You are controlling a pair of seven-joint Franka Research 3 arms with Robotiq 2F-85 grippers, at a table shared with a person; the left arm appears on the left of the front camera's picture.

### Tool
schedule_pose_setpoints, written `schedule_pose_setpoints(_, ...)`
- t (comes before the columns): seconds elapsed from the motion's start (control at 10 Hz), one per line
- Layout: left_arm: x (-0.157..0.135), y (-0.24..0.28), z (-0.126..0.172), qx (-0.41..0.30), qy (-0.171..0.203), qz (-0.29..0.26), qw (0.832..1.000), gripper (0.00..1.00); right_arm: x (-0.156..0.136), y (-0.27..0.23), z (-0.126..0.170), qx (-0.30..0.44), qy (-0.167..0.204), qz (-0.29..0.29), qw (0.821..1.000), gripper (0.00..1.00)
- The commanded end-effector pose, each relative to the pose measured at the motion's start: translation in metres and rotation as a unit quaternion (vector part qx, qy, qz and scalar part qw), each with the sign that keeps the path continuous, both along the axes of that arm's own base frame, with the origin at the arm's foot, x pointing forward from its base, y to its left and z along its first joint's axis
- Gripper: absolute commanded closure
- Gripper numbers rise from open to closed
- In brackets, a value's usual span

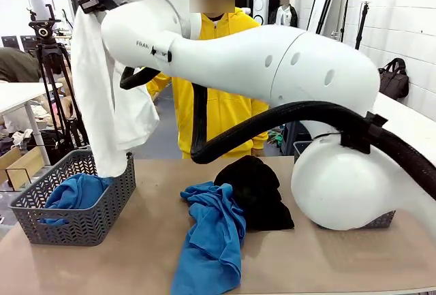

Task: Sort the tops and bottoms.
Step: Sort the clothes according to human instructions.

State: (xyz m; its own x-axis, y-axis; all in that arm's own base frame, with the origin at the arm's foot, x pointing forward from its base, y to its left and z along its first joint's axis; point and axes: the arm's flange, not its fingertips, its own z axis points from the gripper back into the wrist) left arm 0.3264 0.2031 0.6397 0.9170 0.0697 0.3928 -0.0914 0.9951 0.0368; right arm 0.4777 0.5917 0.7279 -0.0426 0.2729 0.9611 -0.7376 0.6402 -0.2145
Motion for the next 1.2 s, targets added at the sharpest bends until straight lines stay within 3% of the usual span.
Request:
schedule_pose_setpoints(0.0,0.000,0.002,0.001,0.000,0.000,0.003,1.000,0.00,0.115,0.185,0.084,0.039,0.011,0.063,0.997,1.00)
schedule_pose_setpoints(0.4,0.000,0.002,0.001,0.000,0.000,0.003,1.000,0.00,0.148,0.279,0.012,0.036,0.106,0.143,0.983,1.00)
schedule_pose_setpoints(0.6,0.000,0.002,0.001,0.000,0.000,0.003,1.000,0.00,0.160,0.277,-0.033,0.013,0.165,0.127,0.978,1.00)
schedule_pose_setpoints(1.1,0.000,0.002,0.001,0.000,0.000,0.003,1.000,0.00,0.178,0.251,-0.149,-0.066,0.256,0.087,0.961,1.00)
